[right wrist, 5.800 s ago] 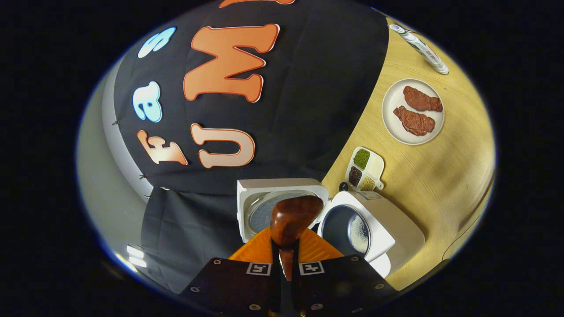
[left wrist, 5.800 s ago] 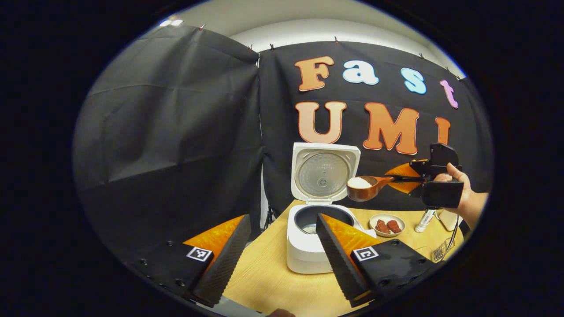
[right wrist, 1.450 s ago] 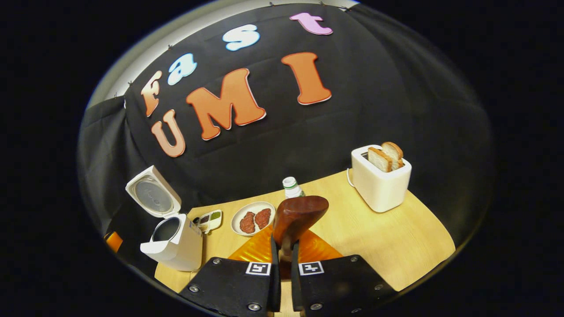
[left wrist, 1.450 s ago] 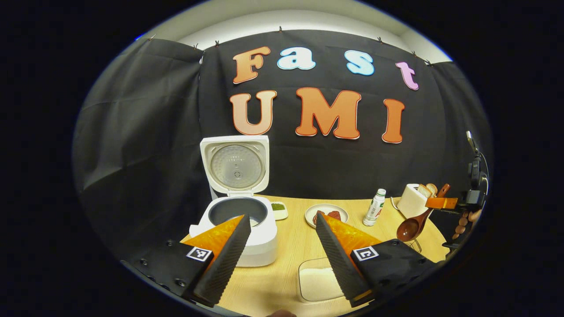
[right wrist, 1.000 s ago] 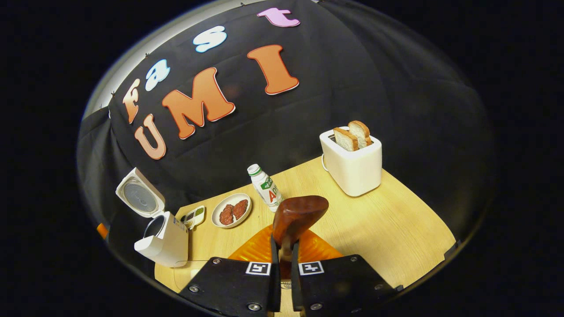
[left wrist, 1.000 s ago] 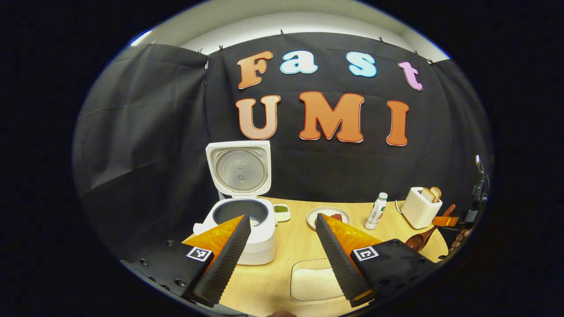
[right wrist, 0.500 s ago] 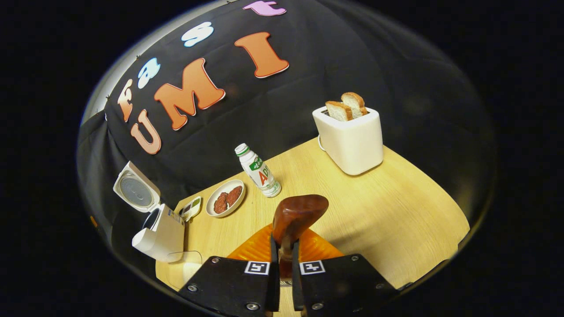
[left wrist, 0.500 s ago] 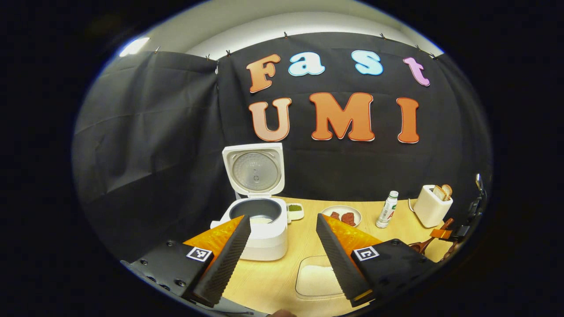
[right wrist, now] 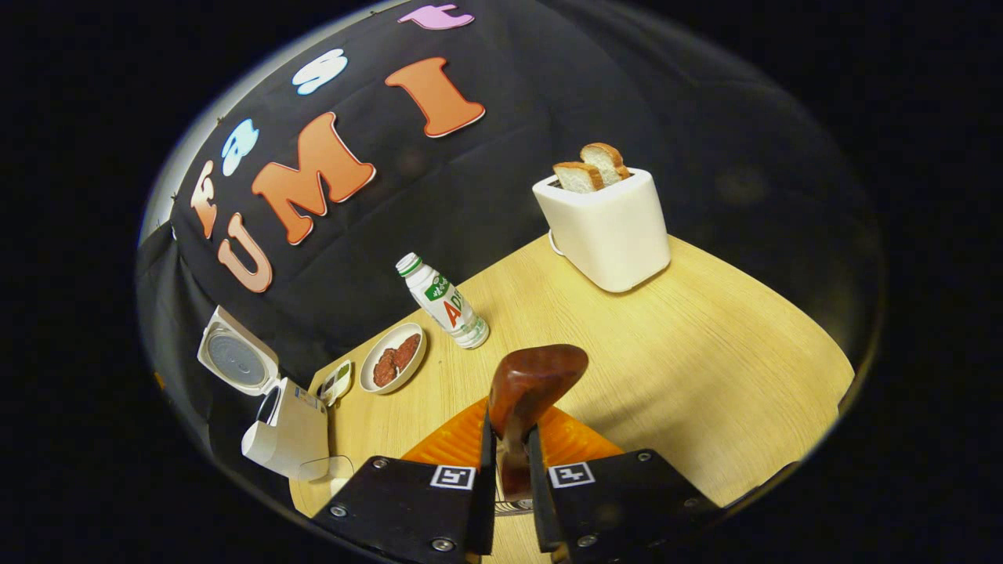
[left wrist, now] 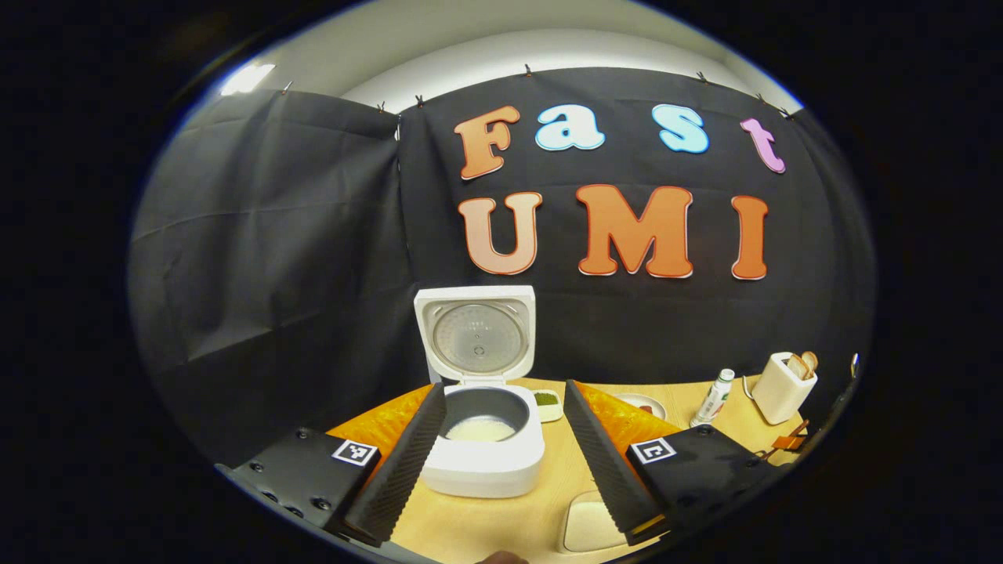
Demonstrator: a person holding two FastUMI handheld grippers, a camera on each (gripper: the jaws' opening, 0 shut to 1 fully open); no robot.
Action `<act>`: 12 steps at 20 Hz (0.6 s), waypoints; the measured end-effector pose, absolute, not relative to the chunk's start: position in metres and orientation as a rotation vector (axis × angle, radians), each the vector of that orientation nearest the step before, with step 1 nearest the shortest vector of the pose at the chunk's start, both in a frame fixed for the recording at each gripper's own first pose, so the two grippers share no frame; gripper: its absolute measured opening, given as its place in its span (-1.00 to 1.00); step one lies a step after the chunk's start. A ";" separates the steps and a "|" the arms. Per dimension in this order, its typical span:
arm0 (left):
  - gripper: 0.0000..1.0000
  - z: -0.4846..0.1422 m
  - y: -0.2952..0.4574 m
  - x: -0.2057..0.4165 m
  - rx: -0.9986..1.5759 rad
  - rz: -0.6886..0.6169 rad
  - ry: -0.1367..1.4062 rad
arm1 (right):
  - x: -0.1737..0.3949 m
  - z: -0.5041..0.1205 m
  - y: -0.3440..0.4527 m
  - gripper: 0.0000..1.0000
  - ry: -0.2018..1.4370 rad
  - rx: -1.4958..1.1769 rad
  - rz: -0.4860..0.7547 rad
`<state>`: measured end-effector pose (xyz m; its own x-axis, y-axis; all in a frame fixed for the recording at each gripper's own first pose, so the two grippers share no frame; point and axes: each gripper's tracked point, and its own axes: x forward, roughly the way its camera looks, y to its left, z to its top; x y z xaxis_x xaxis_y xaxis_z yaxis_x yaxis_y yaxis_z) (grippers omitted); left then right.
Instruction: Close the left gripper, press the button to open the rice cooker; take a wooden spoon from the chopstick holder with the right hand, scoop a spoonful of rice and pour it into the rice cooker, then put the wooden spoon back into the chopstick holder.
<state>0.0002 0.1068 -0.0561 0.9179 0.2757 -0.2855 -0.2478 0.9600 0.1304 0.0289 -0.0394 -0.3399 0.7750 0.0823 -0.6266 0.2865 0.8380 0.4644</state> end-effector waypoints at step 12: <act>0.96 -0.053 0.187 0.155 0.048 0.244 0.379 | 0.010 -0.286 -0.079 0.72 0.604 0.295 -0.247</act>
<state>0.1554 0.1873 -0.0527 0.9001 0.2447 -0.3603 -0.2269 0.9696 0.0917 0.0097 -0.0785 -0.2856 0.7963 -0.1408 -0.5883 0.3114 0.9292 0.1992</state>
